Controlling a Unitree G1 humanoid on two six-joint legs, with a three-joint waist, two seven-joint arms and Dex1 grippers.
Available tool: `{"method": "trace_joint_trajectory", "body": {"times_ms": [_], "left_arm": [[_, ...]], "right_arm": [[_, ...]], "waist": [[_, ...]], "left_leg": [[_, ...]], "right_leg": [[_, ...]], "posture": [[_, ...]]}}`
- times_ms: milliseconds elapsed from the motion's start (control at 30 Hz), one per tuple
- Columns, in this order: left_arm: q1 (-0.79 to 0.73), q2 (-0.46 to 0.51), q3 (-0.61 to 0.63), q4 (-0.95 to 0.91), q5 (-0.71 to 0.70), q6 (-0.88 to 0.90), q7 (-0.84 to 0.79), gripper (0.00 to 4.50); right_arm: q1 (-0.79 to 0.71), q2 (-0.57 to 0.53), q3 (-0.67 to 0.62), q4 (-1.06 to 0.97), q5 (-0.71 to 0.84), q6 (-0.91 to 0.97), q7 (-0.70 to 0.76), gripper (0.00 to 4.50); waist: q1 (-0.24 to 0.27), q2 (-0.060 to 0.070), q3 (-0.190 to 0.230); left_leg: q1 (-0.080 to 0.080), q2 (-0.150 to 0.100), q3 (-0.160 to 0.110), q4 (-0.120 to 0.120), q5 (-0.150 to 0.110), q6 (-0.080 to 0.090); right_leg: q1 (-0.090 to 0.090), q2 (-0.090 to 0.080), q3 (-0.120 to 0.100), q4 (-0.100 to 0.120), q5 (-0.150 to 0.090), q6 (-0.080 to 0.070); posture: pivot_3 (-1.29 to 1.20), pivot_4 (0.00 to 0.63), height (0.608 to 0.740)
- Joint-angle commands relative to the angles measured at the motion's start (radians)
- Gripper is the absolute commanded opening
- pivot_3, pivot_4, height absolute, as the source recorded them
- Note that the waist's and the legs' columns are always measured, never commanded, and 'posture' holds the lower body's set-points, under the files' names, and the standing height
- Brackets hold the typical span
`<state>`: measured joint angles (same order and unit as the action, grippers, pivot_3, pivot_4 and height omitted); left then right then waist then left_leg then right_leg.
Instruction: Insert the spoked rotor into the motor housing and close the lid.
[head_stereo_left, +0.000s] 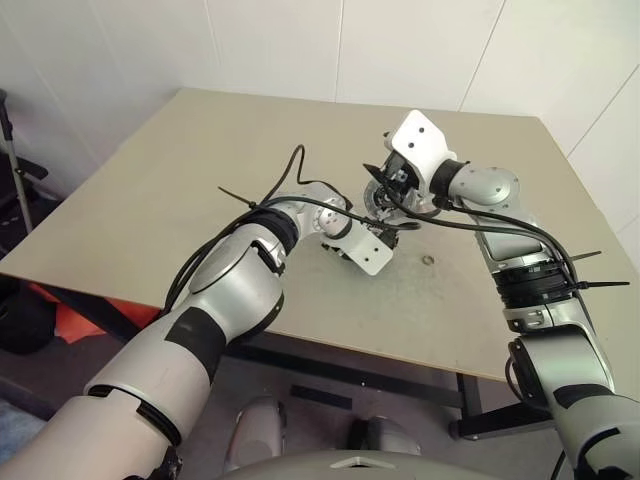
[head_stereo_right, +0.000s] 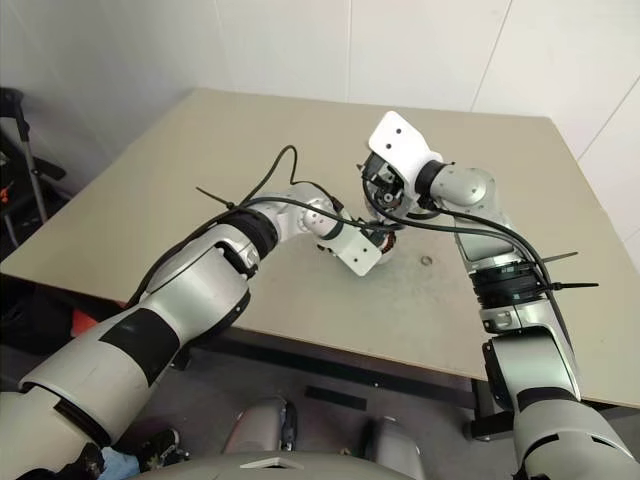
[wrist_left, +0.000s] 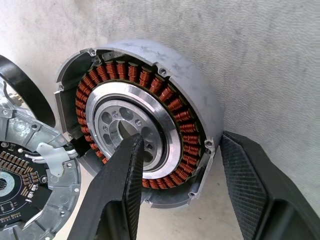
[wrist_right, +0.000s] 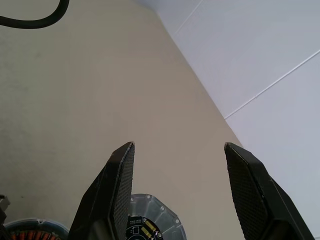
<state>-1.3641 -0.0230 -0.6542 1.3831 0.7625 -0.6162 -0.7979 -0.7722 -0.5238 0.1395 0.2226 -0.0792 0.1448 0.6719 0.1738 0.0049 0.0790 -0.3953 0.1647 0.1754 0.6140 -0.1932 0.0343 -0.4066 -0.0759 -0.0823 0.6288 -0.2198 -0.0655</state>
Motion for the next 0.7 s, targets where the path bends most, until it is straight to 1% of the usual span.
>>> {"method": "trace_joint_trajectory", "body": {"times_ms": [33,333,600,633,700], "left_arm": [[-0.012,0.028,-0.001,-0.029,-0.009,-0.029,-0.018,1.98],[-0.004,0.070,-0.005,-0.039,-0.013,-0.077,-0.060,1.98],[0.001,0.081,-0.011,-0.039,-0.008,-0.085,-0.075,1.98],[0.001,0.082,-0.012,-0.039,-0.007,-0.086,-0.078,2.71],[0.001,0.084,-0.016,-0.040,-0.002,-0.086,-0.066,3.28]], "right_arm": [[-0.039,0.009,-0.007,-0.005,-0.006,-0.026,-0.012,3.21],[-0.065,0.030,-0.001,0.045,-0.017,-0.058,-0.012,3.21],[-0.085,0.043,-0.001,0.085,-0.021,-0.087,-0.009,3.21],[-0.086,0.043,-0.002,0.086,-0.021,-0.088,-0.008,3.21],[-0.088,0.043,-0.002,0.092,-0.020,-0.093,-0.007,3.21]], "waist": [[0.000,0.000,0.000],[-0.004,0.000,0.000],[-0.017,0.000,0.000],[-0.019,0.000,0.000],[-0.021,0.000,0.000]], "left_leg": [[0.000,0.000,0.000,0.000,0.000,0.000],[0.000,0.000,0.000,0.000,0.000,0.000],[0.001,0.000,0.000,0.000,0.000,0.000],[0.001,0.000,0.000,0.000,0.000,0.000],[0.001,0.000,0.000,0.000,0.000,-0.001]], "right_leg": [[0.000,0.000,0.000,0.000,0.000,0.000],[0.000,0.000,0.000,0.000,0.000,0.000],[0.000,0.000,0.000,0.001,0.000,0.000],[0.000,0.000,0.000,0.001,0.000,0.000],[0.000,0.000,0.000,0.001,0.000,0.000]], "posture": [[0.00,0.000,0.740],[0.00,0.000,0.740],[0.00,0.000,0.740],[0.00,0.000,0.740],[0.00,0.000,0.740]]}}
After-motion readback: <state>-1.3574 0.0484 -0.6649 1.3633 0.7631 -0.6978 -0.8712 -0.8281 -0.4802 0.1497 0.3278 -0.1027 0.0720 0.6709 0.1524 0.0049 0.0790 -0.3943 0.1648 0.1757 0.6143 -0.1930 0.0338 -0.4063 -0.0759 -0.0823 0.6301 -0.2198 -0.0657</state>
